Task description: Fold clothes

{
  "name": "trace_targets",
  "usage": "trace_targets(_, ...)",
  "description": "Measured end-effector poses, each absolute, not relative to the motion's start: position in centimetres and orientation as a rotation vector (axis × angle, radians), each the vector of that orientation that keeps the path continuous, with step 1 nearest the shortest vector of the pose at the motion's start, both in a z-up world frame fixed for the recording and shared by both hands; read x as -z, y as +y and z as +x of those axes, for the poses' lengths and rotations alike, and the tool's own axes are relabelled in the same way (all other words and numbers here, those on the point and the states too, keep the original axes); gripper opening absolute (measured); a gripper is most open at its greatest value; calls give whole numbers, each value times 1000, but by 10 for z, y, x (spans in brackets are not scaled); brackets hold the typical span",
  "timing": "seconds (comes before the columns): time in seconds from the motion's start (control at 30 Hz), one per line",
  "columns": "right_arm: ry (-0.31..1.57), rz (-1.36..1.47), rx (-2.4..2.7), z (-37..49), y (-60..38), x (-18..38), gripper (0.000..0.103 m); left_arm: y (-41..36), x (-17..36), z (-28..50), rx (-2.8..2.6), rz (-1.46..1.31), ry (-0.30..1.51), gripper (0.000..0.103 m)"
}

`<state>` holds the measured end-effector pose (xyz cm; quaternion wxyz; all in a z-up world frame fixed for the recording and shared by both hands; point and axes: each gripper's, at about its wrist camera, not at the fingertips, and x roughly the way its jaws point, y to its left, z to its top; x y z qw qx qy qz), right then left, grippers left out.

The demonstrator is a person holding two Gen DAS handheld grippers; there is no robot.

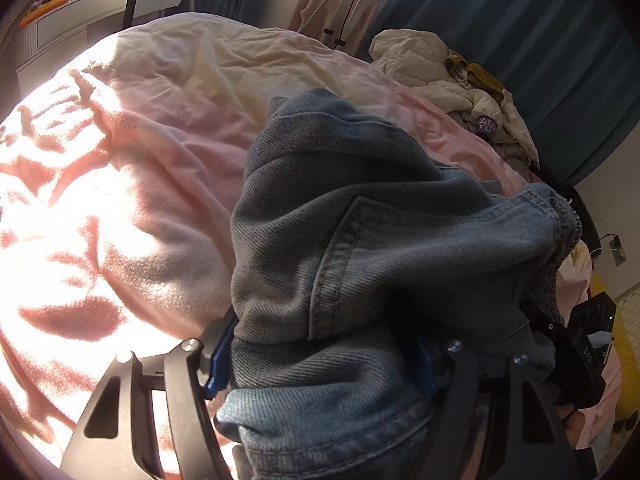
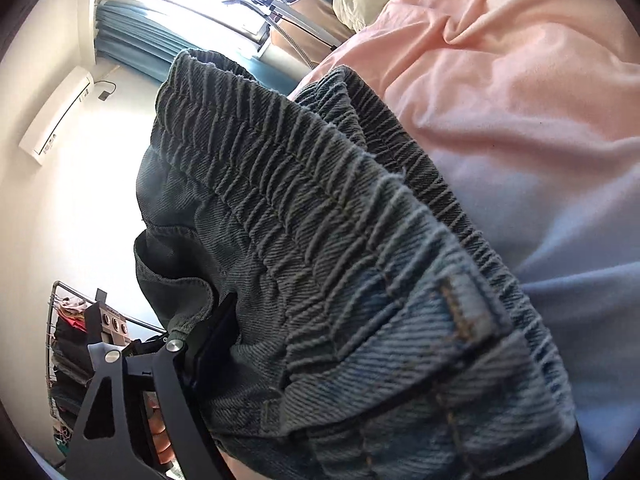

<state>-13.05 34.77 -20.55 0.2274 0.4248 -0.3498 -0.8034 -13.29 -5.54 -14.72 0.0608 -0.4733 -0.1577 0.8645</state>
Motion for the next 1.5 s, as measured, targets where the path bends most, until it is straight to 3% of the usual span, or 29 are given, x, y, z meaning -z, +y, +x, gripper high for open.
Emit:
trace_targets(0.23, -919, 1183, 2304, -129, 353, 200, 69, -44, 137, -126, -2691, -1383, -317, 54)
trace_targets(0.33, -883, 1177, 2360, -126, 353, 190, 58, -36, 132, -124, -2731, -1343, -258, 48)
trace_targets(0.53, -803, 1155, 2461, -114, 356, 160, 45, -32, 114, -107, -2750, -1253, -210, 39)
trace_targets(1.07, -744, 1130, 2620, -56, 368, 79, 43, -29, 44, -37, -2694, -1074, -270, 35)
trace_targets(1.5, -822, 955, 2735, 5, 372, 20, 43, 42, -38, 22, -2627, -912, -186, 35)
